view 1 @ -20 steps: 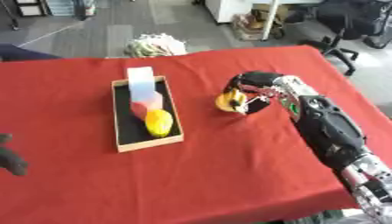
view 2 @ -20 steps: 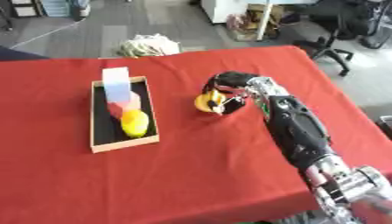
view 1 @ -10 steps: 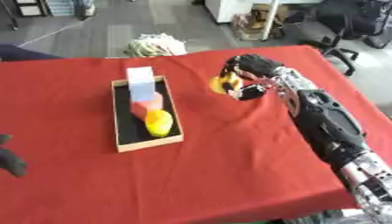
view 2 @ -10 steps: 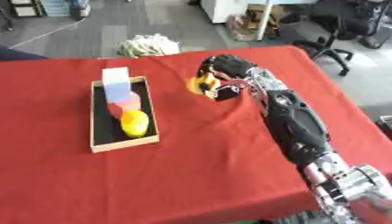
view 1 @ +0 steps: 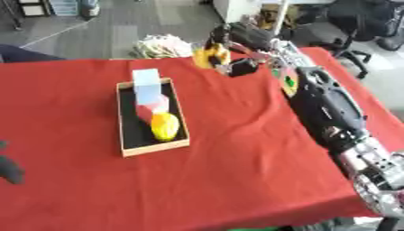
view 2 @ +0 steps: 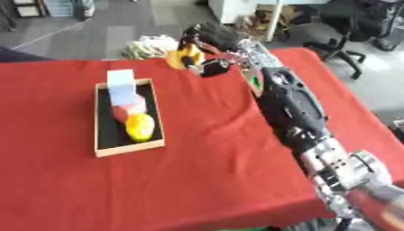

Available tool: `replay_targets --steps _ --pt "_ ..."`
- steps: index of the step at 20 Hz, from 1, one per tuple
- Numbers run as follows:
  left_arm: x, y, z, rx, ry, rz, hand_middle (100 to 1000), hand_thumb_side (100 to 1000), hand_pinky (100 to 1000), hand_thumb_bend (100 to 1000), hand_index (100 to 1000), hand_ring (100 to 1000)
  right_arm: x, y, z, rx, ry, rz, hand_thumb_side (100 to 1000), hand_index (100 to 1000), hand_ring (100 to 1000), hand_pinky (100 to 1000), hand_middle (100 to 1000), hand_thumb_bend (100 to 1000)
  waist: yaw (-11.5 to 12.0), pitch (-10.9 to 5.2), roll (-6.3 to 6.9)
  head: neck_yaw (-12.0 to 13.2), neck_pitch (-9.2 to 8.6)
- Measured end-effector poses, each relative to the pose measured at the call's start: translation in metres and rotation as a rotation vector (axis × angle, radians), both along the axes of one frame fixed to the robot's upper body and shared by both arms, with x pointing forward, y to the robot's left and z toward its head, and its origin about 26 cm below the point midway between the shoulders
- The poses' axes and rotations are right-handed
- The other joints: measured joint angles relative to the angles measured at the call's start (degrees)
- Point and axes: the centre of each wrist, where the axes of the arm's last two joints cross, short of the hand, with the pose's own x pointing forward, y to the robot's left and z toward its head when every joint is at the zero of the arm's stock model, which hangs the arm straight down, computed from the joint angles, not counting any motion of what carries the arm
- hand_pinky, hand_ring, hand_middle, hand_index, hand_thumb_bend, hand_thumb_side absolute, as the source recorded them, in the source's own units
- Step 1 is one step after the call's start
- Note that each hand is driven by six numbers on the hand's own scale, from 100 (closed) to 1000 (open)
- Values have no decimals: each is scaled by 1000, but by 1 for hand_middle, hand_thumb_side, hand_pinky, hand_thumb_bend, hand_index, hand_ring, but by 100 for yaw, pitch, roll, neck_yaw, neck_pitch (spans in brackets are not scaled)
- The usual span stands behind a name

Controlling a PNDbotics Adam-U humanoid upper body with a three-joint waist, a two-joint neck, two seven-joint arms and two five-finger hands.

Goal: Pick up objects on the table and place them in the box.

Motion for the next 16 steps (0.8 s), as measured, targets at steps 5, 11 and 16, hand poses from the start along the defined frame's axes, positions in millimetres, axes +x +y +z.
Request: replay_targets --steps 5,11,16 --pt "1 -3 2 -3 -2 -20 560 827 678 100 845 544 10 19 12 4 -12 35 192 356 539 651 241 100 210 0 0 -95 0" --pt "2 -7 3 -11 1 -38 561 824 679 100 846 545 17 37 7 -11 17 55 203 381 560 662 255 100 423 0 0 -220 0" --pt "3 -7 4 -16 1 -47 561 821 679 100 846 545 20 48 -7 -37 62 64 208 411 579 671 275 100 499 0 0 -276 0"
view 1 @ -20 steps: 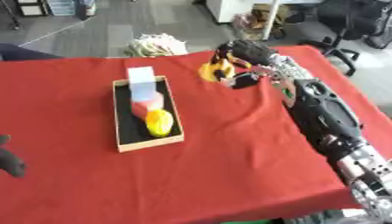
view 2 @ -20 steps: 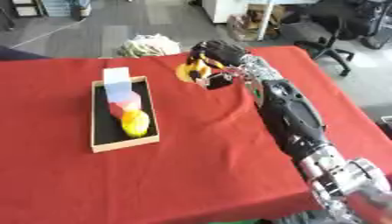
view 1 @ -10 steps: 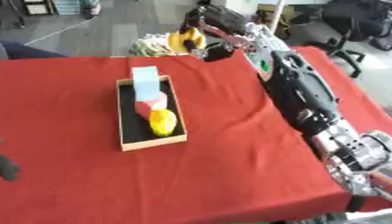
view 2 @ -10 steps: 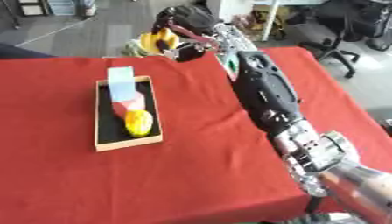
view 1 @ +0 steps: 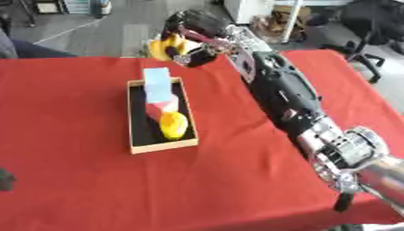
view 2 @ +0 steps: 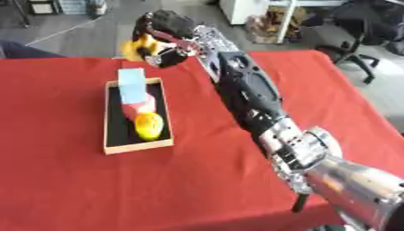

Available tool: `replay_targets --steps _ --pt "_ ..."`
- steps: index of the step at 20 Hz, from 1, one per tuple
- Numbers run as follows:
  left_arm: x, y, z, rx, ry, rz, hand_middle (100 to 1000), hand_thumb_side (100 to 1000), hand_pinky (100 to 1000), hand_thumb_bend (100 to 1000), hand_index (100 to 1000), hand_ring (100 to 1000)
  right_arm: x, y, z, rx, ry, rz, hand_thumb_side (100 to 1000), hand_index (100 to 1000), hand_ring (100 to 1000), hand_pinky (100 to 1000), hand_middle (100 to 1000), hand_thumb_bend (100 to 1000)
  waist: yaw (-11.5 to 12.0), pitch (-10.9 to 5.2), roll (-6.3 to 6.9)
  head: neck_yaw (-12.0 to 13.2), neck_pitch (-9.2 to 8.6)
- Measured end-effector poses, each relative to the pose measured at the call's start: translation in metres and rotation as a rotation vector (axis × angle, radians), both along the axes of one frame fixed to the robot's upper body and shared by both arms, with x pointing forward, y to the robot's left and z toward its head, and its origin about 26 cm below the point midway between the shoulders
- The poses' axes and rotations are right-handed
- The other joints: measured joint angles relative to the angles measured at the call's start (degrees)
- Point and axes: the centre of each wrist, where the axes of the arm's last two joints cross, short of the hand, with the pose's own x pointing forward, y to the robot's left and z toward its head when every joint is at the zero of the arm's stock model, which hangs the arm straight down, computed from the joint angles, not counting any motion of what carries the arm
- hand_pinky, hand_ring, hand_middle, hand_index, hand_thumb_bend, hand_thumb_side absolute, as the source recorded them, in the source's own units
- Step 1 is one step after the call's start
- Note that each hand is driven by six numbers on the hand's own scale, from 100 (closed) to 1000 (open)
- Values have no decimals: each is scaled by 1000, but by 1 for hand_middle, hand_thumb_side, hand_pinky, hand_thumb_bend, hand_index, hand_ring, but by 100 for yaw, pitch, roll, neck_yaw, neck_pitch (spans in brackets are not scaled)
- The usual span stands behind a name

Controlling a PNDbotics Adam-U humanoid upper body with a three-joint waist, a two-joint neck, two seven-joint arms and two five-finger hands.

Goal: Pick up objects on the table and place them in the box.

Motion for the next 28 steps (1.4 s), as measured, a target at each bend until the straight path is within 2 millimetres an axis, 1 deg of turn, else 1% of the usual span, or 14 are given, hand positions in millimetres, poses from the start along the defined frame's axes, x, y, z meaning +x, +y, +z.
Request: replay_targets --steps 6,13,14,16,19,20,21,22,23,28 --pt "0 -1 0 -7 1 -2 561 820 679 100 846 546 1 7 -7 -21 24 17 214 445 603 682 299 100 17 0 0 -38 0" --pt "0 -1 0 -8 1 -2 559 822 676 100 845 544 1 11 -8 -40 35 31 237 491 634 698 333 100 12 0 0 -41 0" --pt "0 -1 0 -8 1 -2 559 822 676 100 844 544 1 11 -8 -42 36 32 229 494 637 700 336 100 11 0 0 -41 0" --pt "0 -1 0 -8 1 -2 558 821 675 100 844 543 1 11 -7 -45 35 36 236 516 653 707 360 100 10 0 0 -41 0" --pt "0 -1 0 -9 1 -1 558 822 675 100 844 543 1 13 -4 -55 33 46 250 558 697 727 426 100 9 0 0 -41 0" --pt "0 -1 0 -9 2 -1 558 821 674 100 844 543 1 13 -4 -61 34 51 255 573 706 732 431 100 7 0 0 -41 0" --pt "0 -1 0 -9 2 0 558 820 674 100 844 543 1 14 -3 -67 37 53 260 598 720 740 461 100 7 0 0 -41 0" --pt "0 -1 0 -9 2 0 558 821 674 100 844 543 1 14 -3 -72 40 55 261 605 723 742 469 100 7 0 0 -41 0" --pt "0 -1 0 -9 2 1 557 822 674 100 844 543 1 14 -3 -78 43 56 266 637 734 748 499 100 7 0 0 -41 0" --pt "0 -1 0 -10 3 3 557 822 674 100 843 543 0 15 0 -93 49 63 271 696 752 761 555 100 5 0 0 -41 0"
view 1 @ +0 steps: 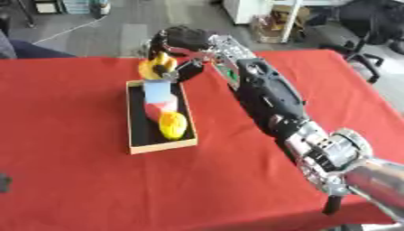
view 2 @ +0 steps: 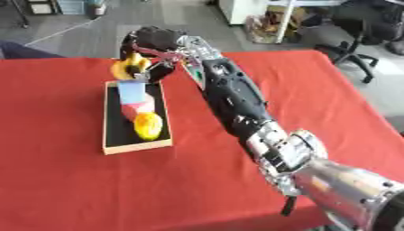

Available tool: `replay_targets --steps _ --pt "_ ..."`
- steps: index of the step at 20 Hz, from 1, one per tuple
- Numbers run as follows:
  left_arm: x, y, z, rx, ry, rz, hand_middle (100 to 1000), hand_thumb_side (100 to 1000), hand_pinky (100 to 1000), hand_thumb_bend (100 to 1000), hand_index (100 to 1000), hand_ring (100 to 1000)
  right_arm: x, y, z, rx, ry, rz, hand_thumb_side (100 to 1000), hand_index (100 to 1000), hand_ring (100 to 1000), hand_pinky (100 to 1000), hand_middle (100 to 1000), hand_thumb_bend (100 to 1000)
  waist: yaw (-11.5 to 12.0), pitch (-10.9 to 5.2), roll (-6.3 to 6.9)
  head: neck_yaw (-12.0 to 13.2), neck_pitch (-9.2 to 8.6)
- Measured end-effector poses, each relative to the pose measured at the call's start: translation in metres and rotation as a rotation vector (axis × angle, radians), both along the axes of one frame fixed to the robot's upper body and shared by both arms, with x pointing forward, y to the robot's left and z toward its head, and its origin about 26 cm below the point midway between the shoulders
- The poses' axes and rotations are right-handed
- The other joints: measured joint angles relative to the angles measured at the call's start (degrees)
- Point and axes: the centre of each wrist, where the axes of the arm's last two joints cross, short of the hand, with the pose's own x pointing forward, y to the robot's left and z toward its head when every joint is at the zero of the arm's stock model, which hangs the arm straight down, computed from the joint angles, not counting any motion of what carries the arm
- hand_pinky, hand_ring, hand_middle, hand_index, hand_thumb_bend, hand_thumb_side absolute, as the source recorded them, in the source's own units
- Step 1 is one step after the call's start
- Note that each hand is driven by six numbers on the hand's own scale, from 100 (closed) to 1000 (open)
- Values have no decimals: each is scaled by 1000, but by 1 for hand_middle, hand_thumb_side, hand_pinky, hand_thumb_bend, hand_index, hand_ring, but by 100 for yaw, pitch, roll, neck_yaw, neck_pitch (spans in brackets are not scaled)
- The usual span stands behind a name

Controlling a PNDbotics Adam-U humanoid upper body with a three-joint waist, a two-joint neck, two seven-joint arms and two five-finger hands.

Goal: Pick up objects on the table and place them in the box.

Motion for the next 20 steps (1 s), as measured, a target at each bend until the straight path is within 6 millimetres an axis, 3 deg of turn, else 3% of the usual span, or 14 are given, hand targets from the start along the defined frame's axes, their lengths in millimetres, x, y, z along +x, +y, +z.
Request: replay_targets --steps 7,20 --pt "0 0 0 -1 -2 3 556 822 673 100 843 542 0 0 1 0 4 3 280 795 777 777 648 100 -2 0 0 1 0" --pt "0 0 0 -2 -3 7 556 821 673 100 843 543 0 1 2 -74 21 -20 324 865 834 814 758 100 -30 0 0 2 0"
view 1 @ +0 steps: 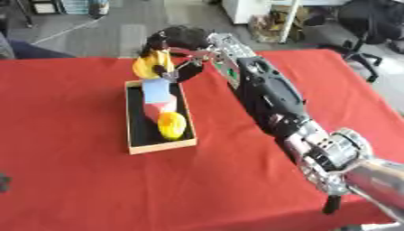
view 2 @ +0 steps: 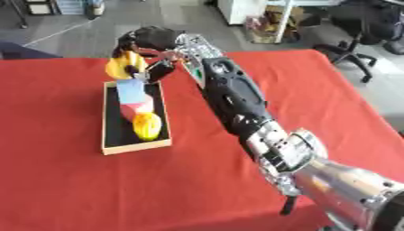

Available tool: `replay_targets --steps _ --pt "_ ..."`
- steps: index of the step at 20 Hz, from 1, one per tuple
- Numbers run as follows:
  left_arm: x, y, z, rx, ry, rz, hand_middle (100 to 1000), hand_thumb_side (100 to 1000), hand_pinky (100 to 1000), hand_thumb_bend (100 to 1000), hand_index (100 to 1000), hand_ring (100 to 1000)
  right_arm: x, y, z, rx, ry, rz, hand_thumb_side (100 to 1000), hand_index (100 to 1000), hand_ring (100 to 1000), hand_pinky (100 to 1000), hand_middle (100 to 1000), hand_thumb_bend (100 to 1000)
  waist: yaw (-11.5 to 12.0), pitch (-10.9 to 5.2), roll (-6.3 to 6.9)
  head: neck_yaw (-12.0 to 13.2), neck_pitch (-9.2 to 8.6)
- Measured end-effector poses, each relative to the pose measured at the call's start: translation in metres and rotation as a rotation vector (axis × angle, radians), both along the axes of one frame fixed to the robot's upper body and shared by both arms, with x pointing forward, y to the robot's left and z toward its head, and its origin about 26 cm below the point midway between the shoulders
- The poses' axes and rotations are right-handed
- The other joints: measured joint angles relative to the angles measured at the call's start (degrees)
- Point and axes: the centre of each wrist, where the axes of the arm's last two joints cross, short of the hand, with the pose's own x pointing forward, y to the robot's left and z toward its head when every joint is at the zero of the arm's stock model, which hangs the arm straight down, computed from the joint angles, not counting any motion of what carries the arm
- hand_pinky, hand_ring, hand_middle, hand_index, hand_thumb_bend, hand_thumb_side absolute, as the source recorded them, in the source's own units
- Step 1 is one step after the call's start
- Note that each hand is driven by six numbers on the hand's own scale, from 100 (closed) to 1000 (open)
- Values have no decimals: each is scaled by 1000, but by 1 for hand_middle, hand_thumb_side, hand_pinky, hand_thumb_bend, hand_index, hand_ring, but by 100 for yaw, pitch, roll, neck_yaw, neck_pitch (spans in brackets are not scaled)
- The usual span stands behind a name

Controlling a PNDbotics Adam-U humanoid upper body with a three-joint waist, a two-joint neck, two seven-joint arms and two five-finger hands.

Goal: Pick up objects on the table and place them in the box.

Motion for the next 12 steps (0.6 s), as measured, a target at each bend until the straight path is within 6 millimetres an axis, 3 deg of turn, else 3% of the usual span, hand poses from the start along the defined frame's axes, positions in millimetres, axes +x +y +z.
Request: replay_targets --steps 12 --pt "0 0 0 -1 1 2 556 823 672 100 843 543 0 -3 1 -48 15 -25 336 915 872 842 839 100 -10 0 0 2 0"
